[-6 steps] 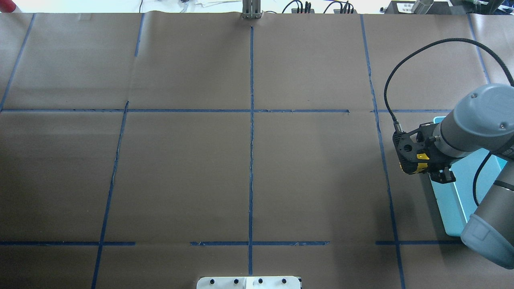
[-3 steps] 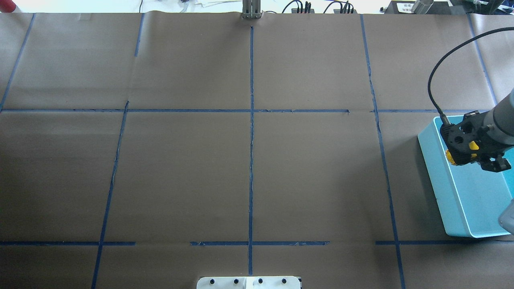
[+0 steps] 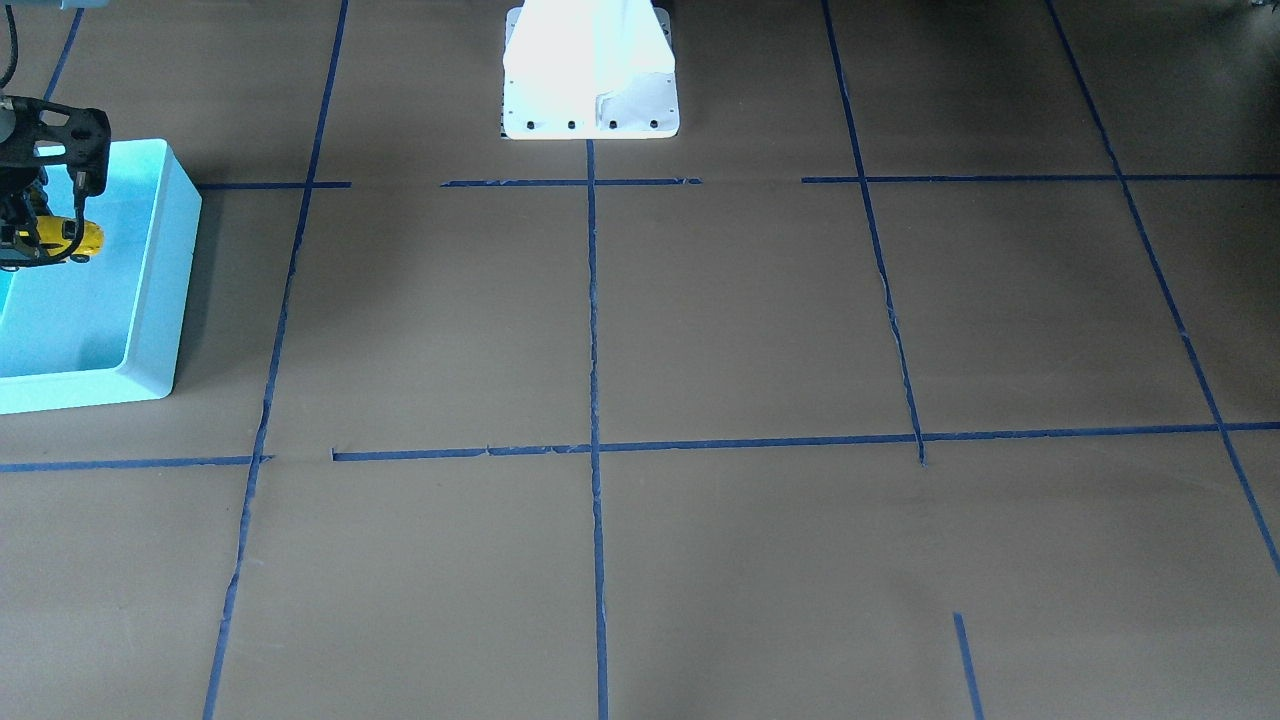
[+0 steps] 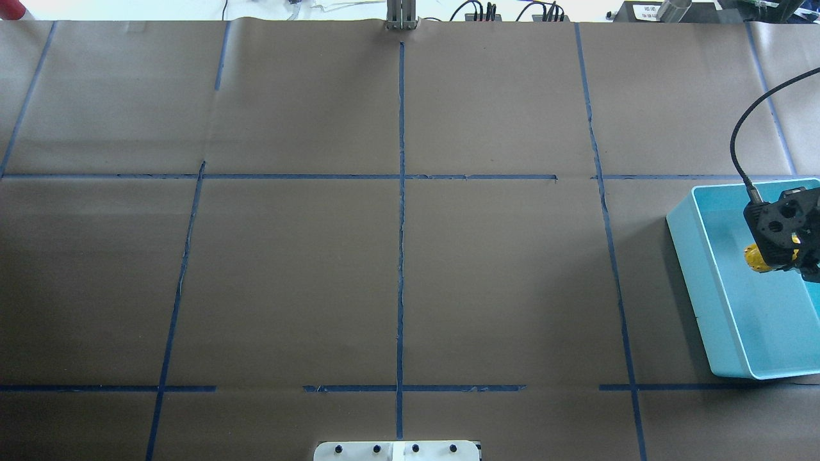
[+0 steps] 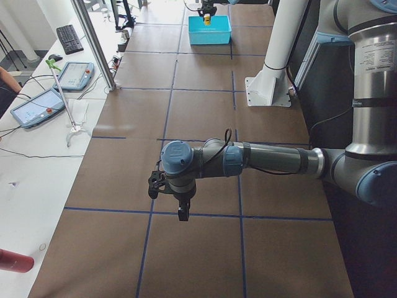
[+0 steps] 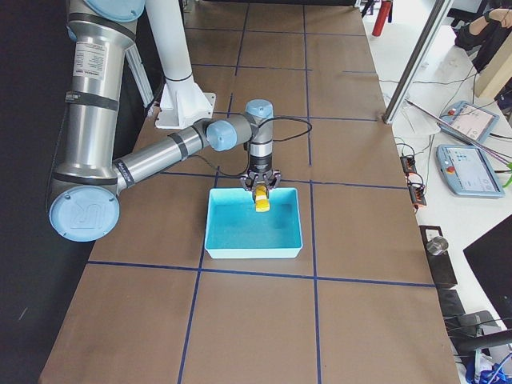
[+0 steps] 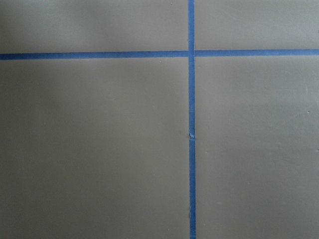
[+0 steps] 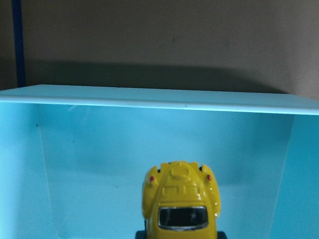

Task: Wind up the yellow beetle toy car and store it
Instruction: 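Lower the car into the blue bin and open the right gripper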

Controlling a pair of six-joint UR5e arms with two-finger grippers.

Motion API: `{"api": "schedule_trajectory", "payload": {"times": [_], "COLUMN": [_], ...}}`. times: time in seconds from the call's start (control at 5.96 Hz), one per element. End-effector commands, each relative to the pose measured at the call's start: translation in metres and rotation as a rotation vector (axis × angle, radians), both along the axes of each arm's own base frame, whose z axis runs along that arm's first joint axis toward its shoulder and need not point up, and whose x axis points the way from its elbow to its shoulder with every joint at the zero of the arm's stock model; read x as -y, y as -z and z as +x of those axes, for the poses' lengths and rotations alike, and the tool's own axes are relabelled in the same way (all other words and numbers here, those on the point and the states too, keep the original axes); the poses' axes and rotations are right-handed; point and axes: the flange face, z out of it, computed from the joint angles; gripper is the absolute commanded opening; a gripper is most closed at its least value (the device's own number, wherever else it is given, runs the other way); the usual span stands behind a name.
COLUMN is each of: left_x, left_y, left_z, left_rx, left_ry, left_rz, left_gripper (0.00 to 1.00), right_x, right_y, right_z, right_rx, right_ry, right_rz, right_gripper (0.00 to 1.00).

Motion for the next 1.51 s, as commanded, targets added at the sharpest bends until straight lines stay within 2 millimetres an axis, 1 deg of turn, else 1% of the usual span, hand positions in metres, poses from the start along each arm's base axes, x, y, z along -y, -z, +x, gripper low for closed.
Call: {"api": "schedule_trajectory", "payload": {"times": [0.0, 0.17, 0.34, 0.5, 0.67, 1.01, 1.17, 1.34], "left_x": [0.0, 0.0, 0.0, 0.0, 0.0, 0.0, 0.0, 0.0], "left_y": [0.0, 0.0, 0.0, 0.0, 0.0, -0.001, -0.001, -0.001], "left_z": [0.0, 0.0, 0.001, 0.0, 0.001, 0.0, 0.001, 0.0], "left_rx": [0.0, 0.0, 0.0, 0.0, 0.0, 0.0, 0.001, 0.001], "left_ry": [0.0, 0.0, -0.002, 0.0, -0.002, 0.0, -0.002, 0.0], "left_rz": [-0.001, 0.001, 0.001, 0.001, 0.001, -0.001, -0.002, -0.001], "left_gripper": [1.0, 1.0, 1.0, 1.0, 1.0, 1.0, 1.0, 1.0], "right_x": [0.001, 0.003, 0.004, 0.004, 0.003, 0.004, 0.021, 0.055], "right_y": [-0.014, -0.019, -0.021, -0.021, -0.021, -0.016, -0.008, -0.014], "right_z": [-0.005, -0.007, -0.008, -0.008, -0.009, -0.012, 0.007, 0.044], "right_rx": [0.017, 0.012, 0.014, 0.014, 0.023, 0.04, 0.054, 0.111], "right_ry": [-0.035, -0.032, -0.033, -0.032, -0.029, -0.02, -0.077, -0.183], "right_rz": [-0.072, -0.08, -0.085, -0.088, -0.095, -0.096, -0.084, -0.141], "right_gripper": [0.02, 0.03, 0.31, 0.64, 1.0, 1.0, 1.0, 1.0]}}
